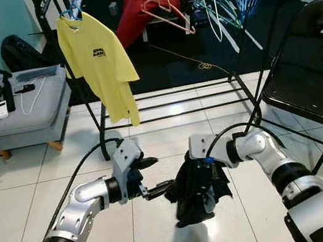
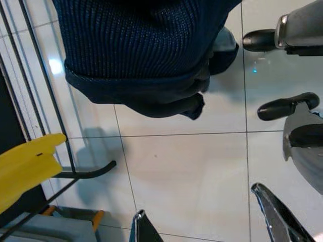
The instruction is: Hang hanger
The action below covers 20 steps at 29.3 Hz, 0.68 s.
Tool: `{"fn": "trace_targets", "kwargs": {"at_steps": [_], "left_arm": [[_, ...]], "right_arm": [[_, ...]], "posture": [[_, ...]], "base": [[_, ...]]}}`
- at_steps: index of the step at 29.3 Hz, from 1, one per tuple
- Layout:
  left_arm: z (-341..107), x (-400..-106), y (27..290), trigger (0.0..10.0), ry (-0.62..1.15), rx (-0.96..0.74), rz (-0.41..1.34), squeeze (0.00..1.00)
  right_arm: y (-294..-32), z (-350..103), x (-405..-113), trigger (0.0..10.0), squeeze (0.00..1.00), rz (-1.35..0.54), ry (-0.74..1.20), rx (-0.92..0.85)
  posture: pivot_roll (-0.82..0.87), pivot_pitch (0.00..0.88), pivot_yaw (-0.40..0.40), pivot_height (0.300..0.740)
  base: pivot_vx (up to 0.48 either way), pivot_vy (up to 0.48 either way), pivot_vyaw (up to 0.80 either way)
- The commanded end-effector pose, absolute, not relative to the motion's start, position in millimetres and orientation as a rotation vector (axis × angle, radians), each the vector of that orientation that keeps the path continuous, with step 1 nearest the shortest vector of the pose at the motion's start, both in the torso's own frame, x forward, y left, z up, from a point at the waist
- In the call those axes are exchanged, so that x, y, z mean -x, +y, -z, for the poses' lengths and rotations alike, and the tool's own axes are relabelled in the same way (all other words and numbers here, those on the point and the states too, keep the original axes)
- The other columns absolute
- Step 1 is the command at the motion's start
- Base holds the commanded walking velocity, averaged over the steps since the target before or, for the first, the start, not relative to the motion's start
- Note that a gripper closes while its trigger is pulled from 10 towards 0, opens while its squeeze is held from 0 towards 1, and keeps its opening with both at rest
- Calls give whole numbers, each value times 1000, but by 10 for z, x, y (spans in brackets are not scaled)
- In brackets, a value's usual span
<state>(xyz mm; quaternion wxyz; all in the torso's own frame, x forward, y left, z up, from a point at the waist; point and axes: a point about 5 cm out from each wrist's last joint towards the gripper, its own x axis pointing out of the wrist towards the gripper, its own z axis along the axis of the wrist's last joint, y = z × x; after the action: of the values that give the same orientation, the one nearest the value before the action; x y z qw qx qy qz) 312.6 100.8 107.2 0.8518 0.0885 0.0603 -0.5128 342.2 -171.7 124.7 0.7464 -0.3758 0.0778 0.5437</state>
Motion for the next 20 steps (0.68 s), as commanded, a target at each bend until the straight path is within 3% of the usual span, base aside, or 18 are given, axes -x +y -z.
{"fn": "trace_targets", "kwargs": {"at_steps": [1, 3, 4, 7, 8, 16, 20], "left_arm": [[-1086, -3130, 1000, 10000, 134, -198, 1073, 1000], [-1128, -3194, 985, 10000, 135, -205, 1003, 1000], [-1149, -3228, 966, 10000, 133, -215, 967, 192], [-1168, -3255, 946, 10000, 132, -224, 939, 192], [-1164, -3248, 909, 10000, 134, -211, 953, 0], [-1092, -3185, 806, 10000, 181, -214, 1043, 0], [-1107, -3129, 768, 10000, 196, -135, 1120, 0]], "right_arm": [[-1707, -1300, -3450, 0, 0, -1181, 144, 821], [-1678, -1326, -3480, 0, 0, -1167, 138, 829], [-1635, -1348, -3497, 0, 0, -1165, 123, 811], [-1588, -1370, -3511, 0, 0, -1166, 107, 785], [-1547, -1374, -3510, 0, 0, -1179, 97, 782], [-1406, -1446, -3523, 0, 0, -1228, 52, 760], [-1386, -1491, -3530, 0, 0, -1246, 37, 756]], "posture": [[-48, 116, -29, 740], [-50, 115, -30, 740], [-49, 115, -32, 740], [-49, 115, -32, 740], [-49, 112, -33, 740], [-52, 102, -30, 740], [-54, 99, -30, 740]], "base": [[0, 0, 0], [0, 0, 0], [0, 0, 0], [0, 0, 0], [0, 0, 0], [0, 0, 0], [0, 0, 0]]}}
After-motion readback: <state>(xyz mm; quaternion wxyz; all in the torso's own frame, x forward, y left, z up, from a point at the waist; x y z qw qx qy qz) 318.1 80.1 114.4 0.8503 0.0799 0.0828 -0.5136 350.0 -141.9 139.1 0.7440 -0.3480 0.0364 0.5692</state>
